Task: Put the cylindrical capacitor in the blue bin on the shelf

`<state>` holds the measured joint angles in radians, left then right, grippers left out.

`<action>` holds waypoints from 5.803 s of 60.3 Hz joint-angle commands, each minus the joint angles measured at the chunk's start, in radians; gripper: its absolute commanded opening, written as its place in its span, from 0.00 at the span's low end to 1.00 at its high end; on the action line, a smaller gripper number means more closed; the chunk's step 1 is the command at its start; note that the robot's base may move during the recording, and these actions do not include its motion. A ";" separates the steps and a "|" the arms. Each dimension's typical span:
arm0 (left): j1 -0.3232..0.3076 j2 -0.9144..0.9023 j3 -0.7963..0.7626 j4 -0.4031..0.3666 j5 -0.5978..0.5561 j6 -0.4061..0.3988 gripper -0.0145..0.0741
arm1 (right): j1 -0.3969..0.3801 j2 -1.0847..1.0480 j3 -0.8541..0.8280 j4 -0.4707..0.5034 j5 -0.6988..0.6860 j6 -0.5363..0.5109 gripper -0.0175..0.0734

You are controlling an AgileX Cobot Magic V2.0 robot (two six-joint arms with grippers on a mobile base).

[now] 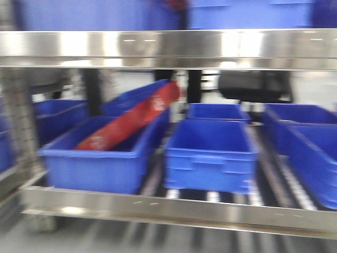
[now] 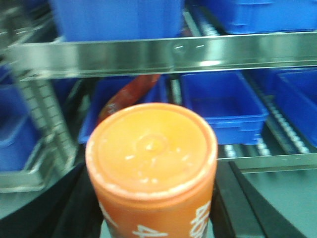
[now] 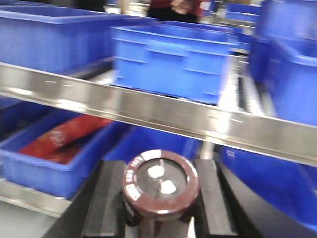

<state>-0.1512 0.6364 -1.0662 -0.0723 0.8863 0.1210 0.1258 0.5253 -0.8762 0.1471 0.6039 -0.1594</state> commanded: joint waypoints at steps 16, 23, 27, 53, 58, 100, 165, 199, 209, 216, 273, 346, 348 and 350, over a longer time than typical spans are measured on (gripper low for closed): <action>-0.007 -0.002 -0.003 -0.003 -0.021 -0.001 0.04 | 0.004 -0.001 -0.007 -0.006 -0.029 -0.004 0.01; -0.007 -0.002 -0.003 -0.003 -0.021 -0.001 0.04 | 0.004 -0.001 -0.007 -0.006 -0.029 -0.004 0.01; -0.007 -0.002 -0.003 -0.003 -0.021 -0.001 0.04 | 0.004 -0.001 -0.007 -0.006 -0.029 -0.004 0.01; -0.007 -0.002 -0.003 -0.001 -0.021 -0.001 0.04 | 0.004 -0.001 -0.007 -0.006 -0.029 -0.004 0.01; -0.007 -0.002 -0.003 0.000 -0.021 -0.001 0.04 | 0.004 -0.001 -0.007 -0.006 -0.029 -0.004 0.01; -0.007 -0.002 -0.003 0.000 -0.021 -0.001 0.04 | 0.004 -0.001 -0.007 -0.006 -0.029 -0.004 0.01; -0.007 -0.002 -0.003 0.000 -0.021 -0.001 0.04 | 0.004 -0.001 -0.007 -0.006 -0.029 -0.004 0.01; -0.007 -0.002 -0.003 -0.003 -0.018 -0.001 0.04 | 0.004 -0.001 -0.007 -0.006 -0.036 -0.004 0.01; -0.007 0.012 -0.014 -0.011 -0.066 -0.001 0.04 | 0.004 -0.001 -0.007 -0.006 -0.113 -0.004 0.01; -0.051 0.076 -0.068 -0.011 -0.066 0.006 0.04 | 0.004 -0.001 -0.007 -0.006 -0.124 -0.004 0.01; -0.437 1.193 -0.926 0.004 -0.120 0.007 0.04 | 0.004 -0.001 -0.007 0.017 -0.148 -0.004 0.01; -0.378 0.918 -0.976 0.007 0.293 -0.010 0.04 | 0.026 -0.001 -0.007 0.017 -0.162 -0.004 0.01; -0.376 0.887 -0.947 0.007 0.283 -0.017 0.04 | 0.026 -0.001 -0.007 0.017 -0.162 -0.004 0.01; -0.374 0.845 -0.906 0.007 0.266 -0.021 0.04 | 0.026 -0.001 -0.007 0.017 -0.160 -0.004 0.01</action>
<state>-0.5327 1.5591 -2.0376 -0.0603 1.1587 0.1195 0.1523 0.5253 -0.8762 0.1637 0.4708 -0.1611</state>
